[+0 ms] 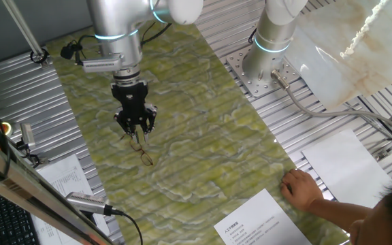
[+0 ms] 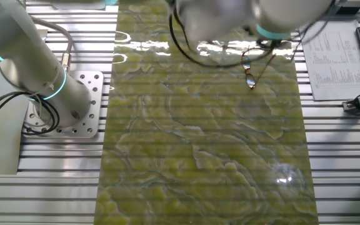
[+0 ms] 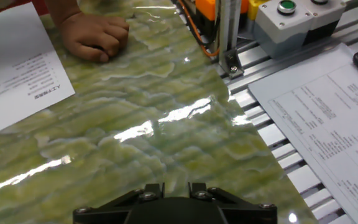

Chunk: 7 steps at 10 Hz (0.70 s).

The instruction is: Unfold the leg of the glasses (with one hand)

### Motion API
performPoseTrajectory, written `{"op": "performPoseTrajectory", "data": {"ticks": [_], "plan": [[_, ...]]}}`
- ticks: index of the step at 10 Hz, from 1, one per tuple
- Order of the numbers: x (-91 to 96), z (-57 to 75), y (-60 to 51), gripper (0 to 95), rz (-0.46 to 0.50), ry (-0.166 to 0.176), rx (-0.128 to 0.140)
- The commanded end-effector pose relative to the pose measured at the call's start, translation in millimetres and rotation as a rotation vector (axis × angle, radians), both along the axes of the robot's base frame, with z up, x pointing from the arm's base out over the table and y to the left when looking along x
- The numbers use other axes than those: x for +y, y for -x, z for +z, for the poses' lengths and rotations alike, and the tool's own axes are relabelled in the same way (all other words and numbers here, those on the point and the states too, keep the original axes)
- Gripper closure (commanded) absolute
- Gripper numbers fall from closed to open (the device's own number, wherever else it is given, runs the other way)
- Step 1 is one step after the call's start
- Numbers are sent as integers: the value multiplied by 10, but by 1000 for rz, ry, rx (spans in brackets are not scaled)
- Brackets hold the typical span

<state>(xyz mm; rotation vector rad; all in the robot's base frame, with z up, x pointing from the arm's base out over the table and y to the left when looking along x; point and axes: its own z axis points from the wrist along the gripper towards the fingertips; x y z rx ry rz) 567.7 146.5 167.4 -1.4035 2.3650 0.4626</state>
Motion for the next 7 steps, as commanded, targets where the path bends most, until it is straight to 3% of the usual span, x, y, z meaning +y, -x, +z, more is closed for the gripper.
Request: {"op": "performPoseTrajectory", "data": {"ticks": [1,3,4,5,6,7], "plan": [[91,273,30,950,-300,251,151],[117,358,62,950,-461,316,230],[120,368,67,950,-551,371,256],[120,368,67,950,-590,390,269],[117,368,67,950,-691,453,297],[104,371,67,950,-730,460,295]]}}
